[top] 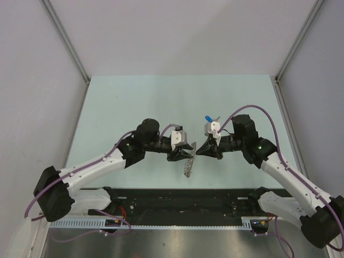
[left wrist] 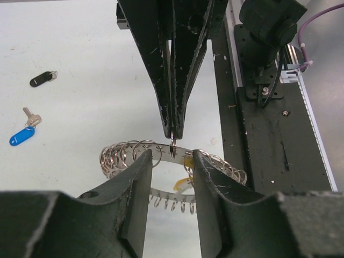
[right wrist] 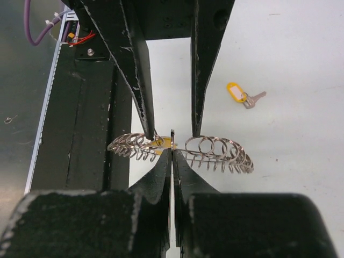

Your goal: Put the keys on the keyring

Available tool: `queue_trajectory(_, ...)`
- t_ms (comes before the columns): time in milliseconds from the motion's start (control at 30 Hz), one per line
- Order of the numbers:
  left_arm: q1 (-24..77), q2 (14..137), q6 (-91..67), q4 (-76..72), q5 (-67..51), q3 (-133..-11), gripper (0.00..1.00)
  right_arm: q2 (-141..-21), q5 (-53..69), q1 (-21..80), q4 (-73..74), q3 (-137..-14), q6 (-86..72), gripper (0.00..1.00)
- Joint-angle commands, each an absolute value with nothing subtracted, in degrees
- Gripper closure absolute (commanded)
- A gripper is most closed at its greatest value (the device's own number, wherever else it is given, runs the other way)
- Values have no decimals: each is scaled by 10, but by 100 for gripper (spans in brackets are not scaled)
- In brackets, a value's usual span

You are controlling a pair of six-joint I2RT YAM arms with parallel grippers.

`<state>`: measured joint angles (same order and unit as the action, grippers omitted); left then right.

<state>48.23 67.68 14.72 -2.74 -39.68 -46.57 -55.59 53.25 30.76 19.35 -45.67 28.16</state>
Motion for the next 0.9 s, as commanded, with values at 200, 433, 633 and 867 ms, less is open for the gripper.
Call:
queue_trajectory(200,481,694,163,14,-416,-512,70,-556,536,319,185,-490,295,100)
queue_trajectory(433,480,700,162,21,-419,-516,78,-558,534,322,186,-490,295,100)
queue_trajectory(633,481,709,163,28,-412,-519,80,-560,531,322,185,-491,294,100)
queue_trajectory(867,481,709,163,28,-410,-522,94,-564,530,325,185,-490,294,100)
